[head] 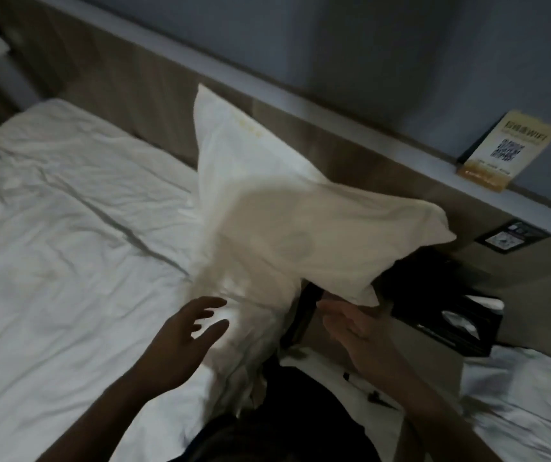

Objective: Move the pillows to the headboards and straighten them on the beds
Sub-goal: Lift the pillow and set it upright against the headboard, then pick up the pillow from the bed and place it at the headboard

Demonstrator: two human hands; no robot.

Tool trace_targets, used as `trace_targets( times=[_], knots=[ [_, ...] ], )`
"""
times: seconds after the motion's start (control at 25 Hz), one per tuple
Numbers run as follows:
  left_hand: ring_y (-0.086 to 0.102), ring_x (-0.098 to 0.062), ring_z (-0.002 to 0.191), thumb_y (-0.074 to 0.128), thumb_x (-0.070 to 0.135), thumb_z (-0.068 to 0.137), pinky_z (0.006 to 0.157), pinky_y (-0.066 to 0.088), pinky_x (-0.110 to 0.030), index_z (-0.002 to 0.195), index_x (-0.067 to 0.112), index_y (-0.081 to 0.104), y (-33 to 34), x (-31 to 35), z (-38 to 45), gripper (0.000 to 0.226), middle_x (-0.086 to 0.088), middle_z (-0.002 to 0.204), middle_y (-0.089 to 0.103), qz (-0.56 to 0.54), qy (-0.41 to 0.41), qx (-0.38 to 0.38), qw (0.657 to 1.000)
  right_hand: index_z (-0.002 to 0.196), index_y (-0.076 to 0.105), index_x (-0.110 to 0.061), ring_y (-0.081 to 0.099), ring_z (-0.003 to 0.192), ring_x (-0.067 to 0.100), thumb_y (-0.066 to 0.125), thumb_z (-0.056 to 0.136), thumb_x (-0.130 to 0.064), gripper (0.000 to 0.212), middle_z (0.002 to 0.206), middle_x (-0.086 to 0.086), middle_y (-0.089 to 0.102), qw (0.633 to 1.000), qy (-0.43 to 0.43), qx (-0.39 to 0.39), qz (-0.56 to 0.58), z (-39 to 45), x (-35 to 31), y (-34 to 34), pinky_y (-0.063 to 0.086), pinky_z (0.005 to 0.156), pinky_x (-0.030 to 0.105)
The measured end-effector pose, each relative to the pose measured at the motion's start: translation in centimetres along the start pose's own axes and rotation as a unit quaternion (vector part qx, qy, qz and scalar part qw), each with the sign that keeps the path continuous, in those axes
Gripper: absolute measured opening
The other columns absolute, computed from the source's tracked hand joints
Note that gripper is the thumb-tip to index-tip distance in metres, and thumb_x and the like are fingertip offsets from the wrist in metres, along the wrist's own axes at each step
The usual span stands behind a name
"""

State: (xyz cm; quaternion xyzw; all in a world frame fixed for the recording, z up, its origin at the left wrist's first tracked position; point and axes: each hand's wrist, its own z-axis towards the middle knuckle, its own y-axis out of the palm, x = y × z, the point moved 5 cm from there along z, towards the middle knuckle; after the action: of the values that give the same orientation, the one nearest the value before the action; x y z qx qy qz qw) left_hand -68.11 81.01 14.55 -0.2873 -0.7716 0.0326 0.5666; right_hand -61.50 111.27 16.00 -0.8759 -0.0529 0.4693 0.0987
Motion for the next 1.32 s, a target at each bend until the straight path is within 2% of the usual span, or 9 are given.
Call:
trace_targets(
  times=[0.16,0.32,0.4,0.48,0.68,0.88,1.0,1.16,1.32],
  knots=[
    [0.060,0.010,0.118,0.064,0.035,0.099,0.090,0.047,-0.015,0.122,0.037,0.068,1.9,-2.2,-9.3,0.023,0.030,0.122,0.067,-0.042,-0.048,0.011,0.998,0.119,0.071,-0.046,0.068,0.110,-0.005,0.062,0.103,-0.032,0.023,0.114,-0.028,0.073,0.997,0.023,-0.063,-0.043,-5.2,3.9,3.4,0.054,0.100,0.028],
    [0.061,0.008,0.116,0.065,0.030,0.099,0.085,0.048,-0.007,0.118,0.037,0.069,3.0,-3.9,-17.3,0.021,0.032,0.118,0.067,-0.073,-0.088,0.084,0.990,0.110,0.067,-0.063,0.070,0.102,-0.004,0.063,0.100,-0.039,0.026,0.111,-0.029,0.073,0.985,0.007,-0.133,-0.106,-8.8,6.0,5.5,0.055,0.093,0.027],
    [0.063,0.006,0.114,0.065,0.027,0.099,0.081,0.047,-0.003,0.116,0.036,0.070,3.4,-4.8,-21.0,0.019,0.034,0.114,0.066,-0.093,-0.112,0.133,0.980,0.113,0.069,-0.059,0.070,0.104,-0.002,0.065,0.095,-0.045,0.023,0.113,-0.025,0.074,0.981,-0.010,-0.153,-0.117,-10.0,6.6,5.8,0.056,0.096,0.032],
    [0.062,0.008,0.113,0.064,0.030,0.100,0.079,0.046,-0.001,0.116,0.036,0.069,4.7,-5.3,-25.1,0.018,0.037,0.115,0.064,-0.102,-0.130,0.181,0.970,0.113,0.072,-0.053,0.069,0.110,0.000,0.066,0.097,-0.036,0.024,0.115,-0.023,0.074,0.976,-0.028,-0.183,-0.116,-11.7,7.0,5.9,0.056,0.100,0.035],
    [0.063,0.007,0.112,0.063,0.035,0.100,0.082,0.046,-0.011,0.117,0.039,0.068,11.1,-8.0,-35.4,0.019,0.036,0.110,0.066,-0.139,-0.206,0.256,0.934,0.111,0.076,-0.039,0.070,0.111,0.001,0.062,0.103,-0.018,0.027,0.113,-0.016,0.077,0.945,-0.025,-0.284,-0.159,-15.4,11.0,6.9,0.055,0.104,0.044],
    [0.063,0.005,0.116,0.065,0.036,0.097,0.098,0.051,-0.027,0.119,0.037,0.069,16.3,-11.2,-47.4,0.022,0.015,0.115,0.072,-0.158,-0.255,0.321,0.898,0.117,0.074,-0.038,0.070,0.114,0.008,0.062,0.103,-0.026,0.022,0.109,-0.016,0.077,0.899,-0.025,-0.388,-0.201,-22.2,14.9,11.7,0.053,0.107,0.049],
    [0.063,0.005,0.115,0.064,0.041,0.095,0.096,0.050,-0.026,0.118,0.040,0.069,17.2,-13.0,-54.1,0.023,0.021,0.113,0.072,-0.179,-0.270,0.367,0.872,0.120,0.072,-0.042,0.069,0.099,0.001,0.062,0.103,-0.030,0.024,0.092,-0.025,0.073,0.868,-0.084,-0.433,-0.230,-26.5,14.8,15.4,0.052,0.108,0.053],
    [0.061,0.010,0.116,0.061,0.052,0.089,0.095,0.049,-0.027,0.120,0.047,0.066,16.6,-15.8,-63.1,0.032,0.025,0.119,0.070,-0.192,-0.264,0.413,0.850,0.122,0.073,-0.038,0.066,0.115,0.005,0.064,0.100,-0.031,0.025,0.115,-0.011,0.074,0.860,-0.123,-0.453,-0.202,-32.5,15.0,21.5,0.047,0.113,0.055],
    [0.063,0.001,0.119,0.059,0.073,0.085,0.102,0.051,-0.034,0.127,0.050,0.063,15.1,-21.9,-73.1,0.048,0.017,0.122,0.070,-0.212,-0.284,0.433,0.829,0.123,0.071,-0.040,0.065,0.119,0.009,0.063,0.093,-0.045,0.032,0.117,-0.007,0.074,0.843,-0.135,-0.468,-0.226,-39.7,19.5,30.1,0.046,0.112,0.055]
  ],
)
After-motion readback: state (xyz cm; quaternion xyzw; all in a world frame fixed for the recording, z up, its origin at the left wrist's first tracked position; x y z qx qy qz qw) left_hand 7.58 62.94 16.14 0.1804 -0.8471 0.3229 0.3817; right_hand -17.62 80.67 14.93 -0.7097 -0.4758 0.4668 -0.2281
